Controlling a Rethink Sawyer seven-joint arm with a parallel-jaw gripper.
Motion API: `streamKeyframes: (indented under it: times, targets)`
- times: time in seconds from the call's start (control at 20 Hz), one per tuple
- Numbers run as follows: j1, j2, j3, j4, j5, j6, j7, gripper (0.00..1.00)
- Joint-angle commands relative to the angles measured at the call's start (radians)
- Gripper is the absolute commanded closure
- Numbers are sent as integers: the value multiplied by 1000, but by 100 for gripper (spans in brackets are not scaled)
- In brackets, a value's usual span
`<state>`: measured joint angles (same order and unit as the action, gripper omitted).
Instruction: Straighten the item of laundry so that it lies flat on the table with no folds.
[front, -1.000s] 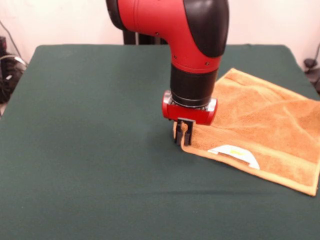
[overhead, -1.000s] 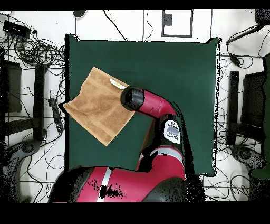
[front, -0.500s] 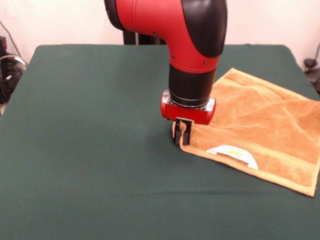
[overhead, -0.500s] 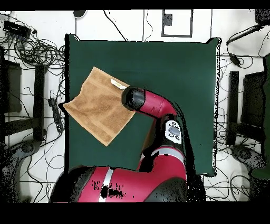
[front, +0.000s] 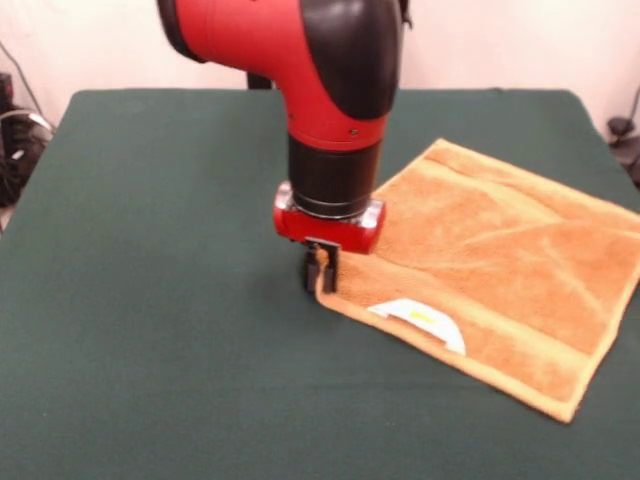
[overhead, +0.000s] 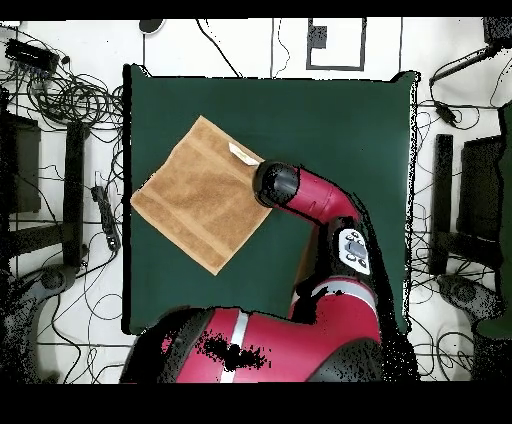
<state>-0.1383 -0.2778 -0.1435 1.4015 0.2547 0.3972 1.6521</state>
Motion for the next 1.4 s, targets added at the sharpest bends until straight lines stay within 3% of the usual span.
streamKeyframes:
  times: [0.05, 1.4]
  targets:
    - [-57, 65, 3, -26, -77, 55, 53, 100]
    - [-160, 65, 10, -164, -232, 156, 27, 100]
